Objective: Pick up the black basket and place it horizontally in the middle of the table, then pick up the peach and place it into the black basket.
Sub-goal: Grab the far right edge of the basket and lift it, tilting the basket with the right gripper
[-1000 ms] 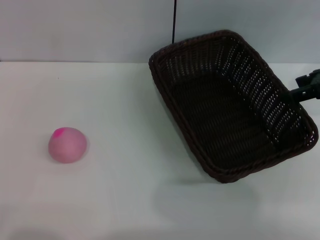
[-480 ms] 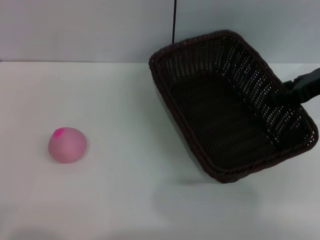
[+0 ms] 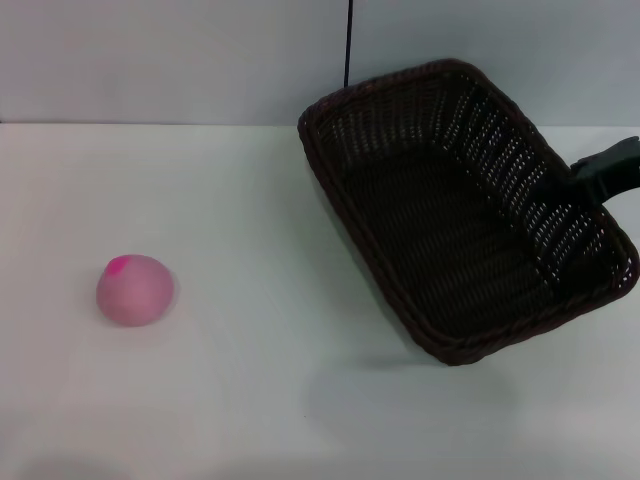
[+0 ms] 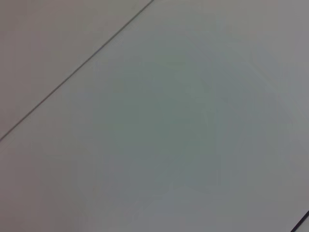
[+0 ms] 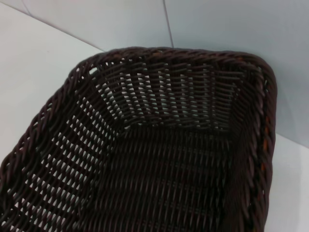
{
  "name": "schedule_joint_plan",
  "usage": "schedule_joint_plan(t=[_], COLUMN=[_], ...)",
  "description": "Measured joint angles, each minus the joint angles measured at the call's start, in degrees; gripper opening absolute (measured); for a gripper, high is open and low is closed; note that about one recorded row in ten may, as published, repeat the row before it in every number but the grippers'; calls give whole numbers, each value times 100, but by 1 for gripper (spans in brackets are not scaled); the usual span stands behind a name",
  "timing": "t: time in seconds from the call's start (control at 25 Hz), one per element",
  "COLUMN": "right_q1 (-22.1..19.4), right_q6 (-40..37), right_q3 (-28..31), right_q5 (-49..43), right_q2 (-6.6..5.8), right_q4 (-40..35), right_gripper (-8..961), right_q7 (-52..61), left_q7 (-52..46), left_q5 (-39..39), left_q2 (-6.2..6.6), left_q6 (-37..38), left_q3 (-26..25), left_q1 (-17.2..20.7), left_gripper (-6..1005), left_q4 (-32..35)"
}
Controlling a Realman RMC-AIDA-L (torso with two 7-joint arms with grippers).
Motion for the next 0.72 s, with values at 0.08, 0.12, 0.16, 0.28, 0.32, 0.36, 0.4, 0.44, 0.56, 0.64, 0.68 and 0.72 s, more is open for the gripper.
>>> schedule_joint_plan(t=[0.08, 0.12, 0.16, 0.28, 0.32, 0.36, 0.4, 0.44, 0.56, 0.64, 0.68, 0.72], right_q1=[-7, -7, -10, -29, -49, -70, -91, -118, -208, -367, -430, -430], right_q6=[-33, -61, -109, -158, -178, -209, -223, -261, -354, -434, -461, -461], right_q3=[6, 17, 39, 51, 66, 104, 154, 250, 448, 550, 574, 574], right_q5=[38, 46, 81, 203, 281, 370, 442, 552, 877, 1430, 1641, 1641], right_q2=[-2, -5, -21, -48, -67, -86, -103, -122, -173, -259, -290, -290], right_q4=[5, 7, 14, 24, 32, 39, 41, 42, 47, 52, 55, 55], right_gripper=[472, 430, 388, 262, 240, 218, 196, 193, 186, 183, 183, 184], right_q7=[-5, -5, -1, 20, 27, 30, 29, 27, -48, -166, -212, -212], left_q7=[0, 0, 0, -3, -10, -18, -35, -54, -109, -138, -139, -139], left_q5=[0, 0, 0, 0, 0, 0, 0, 1, 0, 1, 0, 0], left_q2=[0, 0, 0, 0, 0, 0, 0, 0, 1, 6, 9, 9], left_q6=[-31, -44, -64, -89, -101, -107, -108, -109, -111, -117, -117, -117], left_q3=[0, 0, 0, 0, 0, 0, 1, 0, 0, 0, 0, 0], left_q1=[-1, -2, -6, -9, -10, -11, -11, -11, -4, 1, 2, 2], left_gripper=[826, 826, 826, 826, 826, 826, 827, 827, 827, 827, 827, 827], left_q4=[0, 0, -4, -7, -8, -9, -9, -9, -9, -9, -9, -9])
